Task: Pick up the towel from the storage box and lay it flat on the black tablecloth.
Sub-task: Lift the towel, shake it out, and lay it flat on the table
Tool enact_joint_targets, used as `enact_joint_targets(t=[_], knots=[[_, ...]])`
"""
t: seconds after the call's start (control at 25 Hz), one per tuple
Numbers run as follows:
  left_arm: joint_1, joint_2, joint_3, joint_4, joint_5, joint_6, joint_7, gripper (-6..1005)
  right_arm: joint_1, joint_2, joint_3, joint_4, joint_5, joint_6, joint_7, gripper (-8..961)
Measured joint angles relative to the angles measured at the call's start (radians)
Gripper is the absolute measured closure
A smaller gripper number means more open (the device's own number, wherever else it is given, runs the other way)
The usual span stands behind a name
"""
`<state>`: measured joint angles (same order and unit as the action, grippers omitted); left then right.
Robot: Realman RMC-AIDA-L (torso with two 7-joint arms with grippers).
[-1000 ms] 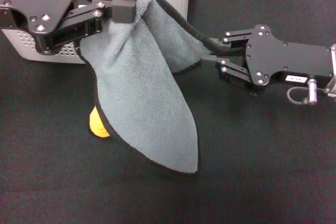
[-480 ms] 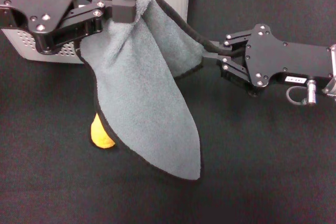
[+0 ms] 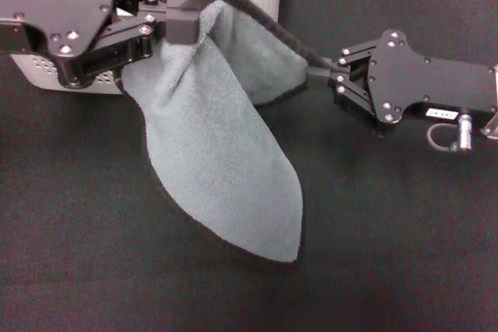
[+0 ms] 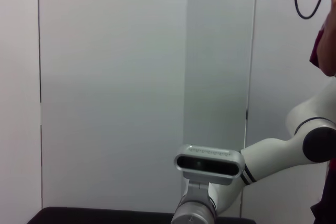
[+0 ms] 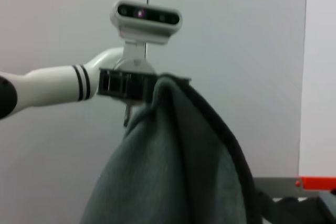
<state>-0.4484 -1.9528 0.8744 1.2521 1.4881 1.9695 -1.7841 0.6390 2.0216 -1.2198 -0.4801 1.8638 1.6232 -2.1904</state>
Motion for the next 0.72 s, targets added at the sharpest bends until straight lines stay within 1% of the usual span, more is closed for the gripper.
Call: enact_joint_targets(t=[0.12,0.24,0.4,0.56,0.72], knots=[[0.004,-0.003,0.004,-0.053,0.001,0.0,0.039,941,-0.014,-0.003,0.0,-0.021,0.033,0.017,0.002,946],[0.021,-0.014,0.024,-0.106,0.013,0.0,0.103,940,-0.04,-0.005,0.005,-0.088,0.063,0.024,0.029,945],[0.018,-0.042,0.021,-0.212,0.078,-0.009,0.178,935,-0.06,-0.006,0.044,-0.212,0.074,0.022,0.118,945],[0.009,-0.068,0.018,-0.339,0.125,-0.047,0.305,921,-0.04,-0.007,0.054,-0.329,0.068,-0.001,0.221,946],[0.006,-0.095,0.018,-0.45,0.138,-0.12,0.437,907,-0.016,-0.008,0.054,-0.454,0.02,-0.061,0.328,946]])
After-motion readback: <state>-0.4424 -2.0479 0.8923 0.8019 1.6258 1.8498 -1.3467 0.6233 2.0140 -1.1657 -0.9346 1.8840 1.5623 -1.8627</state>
